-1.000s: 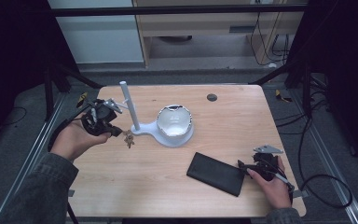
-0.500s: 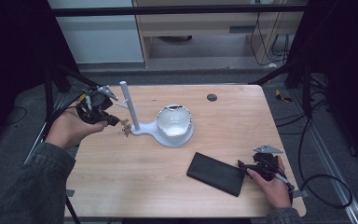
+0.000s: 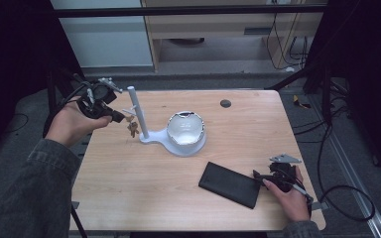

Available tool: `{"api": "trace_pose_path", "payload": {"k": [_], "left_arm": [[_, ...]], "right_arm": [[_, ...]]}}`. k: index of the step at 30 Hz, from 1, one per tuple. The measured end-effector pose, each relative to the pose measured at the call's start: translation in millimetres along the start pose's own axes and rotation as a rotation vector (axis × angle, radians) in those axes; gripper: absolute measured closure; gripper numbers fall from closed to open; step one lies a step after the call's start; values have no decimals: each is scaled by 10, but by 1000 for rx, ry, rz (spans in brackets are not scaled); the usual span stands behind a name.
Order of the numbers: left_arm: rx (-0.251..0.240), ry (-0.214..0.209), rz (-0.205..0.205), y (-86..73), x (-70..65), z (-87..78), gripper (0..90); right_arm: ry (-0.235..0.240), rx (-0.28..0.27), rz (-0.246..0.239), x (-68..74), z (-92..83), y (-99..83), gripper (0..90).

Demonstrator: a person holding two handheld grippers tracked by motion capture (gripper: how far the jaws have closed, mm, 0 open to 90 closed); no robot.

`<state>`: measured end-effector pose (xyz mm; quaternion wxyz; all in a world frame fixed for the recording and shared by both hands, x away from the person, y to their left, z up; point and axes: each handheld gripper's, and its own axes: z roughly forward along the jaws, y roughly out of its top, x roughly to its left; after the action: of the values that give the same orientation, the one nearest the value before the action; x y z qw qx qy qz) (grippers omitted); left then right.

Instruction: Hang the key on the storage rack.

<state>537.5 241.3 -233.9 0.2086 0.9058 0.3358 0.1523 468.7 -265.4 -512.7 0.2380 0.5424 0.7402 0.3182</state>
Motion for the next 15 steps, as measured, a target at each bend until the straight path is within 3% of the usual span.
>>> {"api": "trace_pose_path", "payload": {"k": [15], "left_arm": [[-47,36,-51,95,196,-70,900]], "right_arm": [[-1,-3,1,2,3,-1,35]]}}
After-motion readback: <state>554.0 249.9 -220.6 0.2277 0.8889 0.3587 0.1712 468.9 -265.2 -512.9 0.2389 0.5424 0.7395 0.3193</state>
